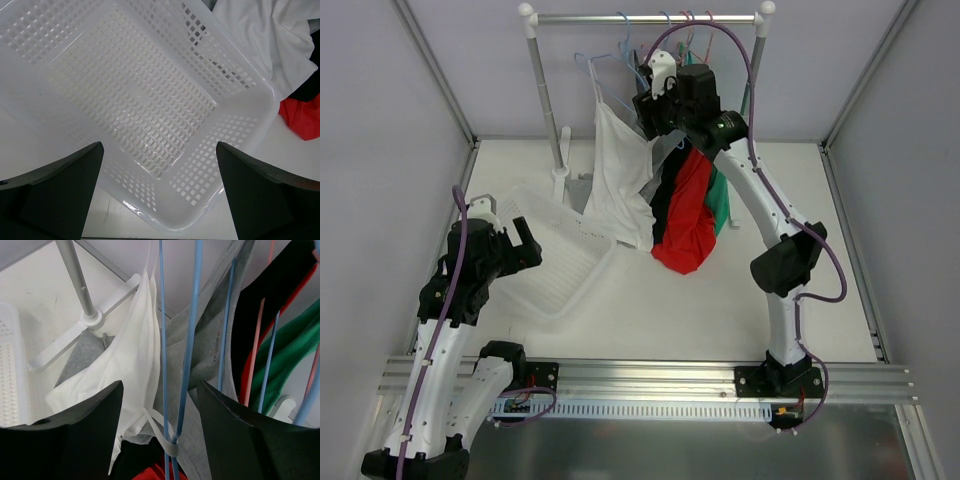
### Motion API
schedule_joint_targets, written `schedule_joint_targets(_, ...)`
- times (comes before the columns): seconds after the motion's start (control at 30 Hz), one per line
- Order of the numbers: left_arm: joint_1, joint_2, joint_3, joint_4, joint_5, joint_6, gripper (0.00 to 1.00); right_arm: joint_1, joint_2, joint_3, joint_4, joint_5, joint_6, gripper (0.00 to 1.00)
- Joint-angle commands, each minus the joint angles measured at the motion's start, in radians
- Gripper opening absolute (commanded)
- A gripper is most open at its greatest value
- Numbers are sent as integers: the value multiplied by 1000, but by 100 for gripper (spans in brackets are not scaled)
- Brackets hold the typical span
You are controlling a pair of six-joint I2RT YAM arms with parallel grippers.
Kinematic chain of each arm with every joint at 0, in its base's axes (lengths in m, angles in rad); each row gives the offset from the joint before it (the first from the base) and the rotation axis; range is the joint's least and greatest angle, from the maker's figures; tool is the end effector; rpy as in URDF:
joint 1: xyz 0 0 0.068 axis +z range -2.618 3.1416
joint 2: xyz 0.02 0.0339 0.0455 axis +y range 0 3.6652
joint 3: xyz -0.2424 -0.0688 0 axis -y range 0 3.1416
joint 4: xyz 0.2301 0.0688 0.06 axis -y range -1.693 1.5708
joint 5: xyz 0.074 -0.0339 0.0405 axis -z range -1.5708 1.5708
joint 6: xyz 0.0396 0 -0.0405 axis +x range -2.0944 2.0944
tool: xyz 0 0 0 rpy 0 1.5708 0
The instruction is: Remove the tank top from the hanger
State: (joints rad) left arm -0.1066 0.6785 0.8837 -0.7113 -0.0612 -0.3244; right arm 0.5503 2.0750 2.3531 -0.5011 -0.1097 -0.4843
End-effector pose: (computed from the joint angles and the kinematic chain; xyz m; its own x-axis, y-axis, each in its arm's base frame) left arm 0.1431 -0.0129 0.3162 -0.4738 -0.2693 -0.8385 -0.1034 0.9625 -0.2507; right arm 0.3834 0.2403 0.4215 0.1176 -0.4708 -0.8744 -0.6283 0.6466 -0.4326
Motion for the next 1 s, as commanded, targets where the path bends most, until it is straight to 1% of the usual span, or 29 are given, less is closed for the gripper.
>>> schedule_joint_targets(0.0, -16, -10, -8, 29, 17, 7, 99, -3, 14, 40, 62, -4, -4, 62)
schedule_joint_targets(0.27, -21, -10, -6, 30, 43, 10, 99, -1, -4, 40, 101, -34, 30, 48)
schedule_joint_targets(0.43, -22, -7, -5, 32, 49, 12, 99, -3, -13, 41, 114, -38, 41, 47)
schedule_joint_targets(0.53, -24, -8, -5, 30, 52, 12, 99, -3, -15, 43, 122, -35, 49, 35)
schedule_joint_targets(0.57, -24, -8, -5, 30, 52, 12, 99, -4, -13, 43, 122, -31, 49, 28)
schedule_joint_targets(0.63, -24, -10, -6, 32, 52, 12, 99, -3, -10, 41, 121, -31, 50, 25)
schedule_joint_targets(0.67, -24, -10, -5, 32, 52, 12, 99, -4, -7, 41, 122, -31, 50, 21)
schedule_joint_targets(0.7, -25, -10, -5, 32, 52, 12, 99, -4, -7, 41, 122, -31, 50, 20)
schedule_joint_targets(0.83, -25, -8, -5, 32, 54, 12, 99, -3, -7, 41, 124, -33, 56, 17)
schedule_joint_targets(0.87, -25, -10, -6, 32, 55, 13, 99, -4, -9, 43, 127, -35, 61, 13)
schedule_joint_targets(0.97, -25, -8, -5, 32, 57, 13, 99, -3, -16, 41, 142, -39, 85, 4)
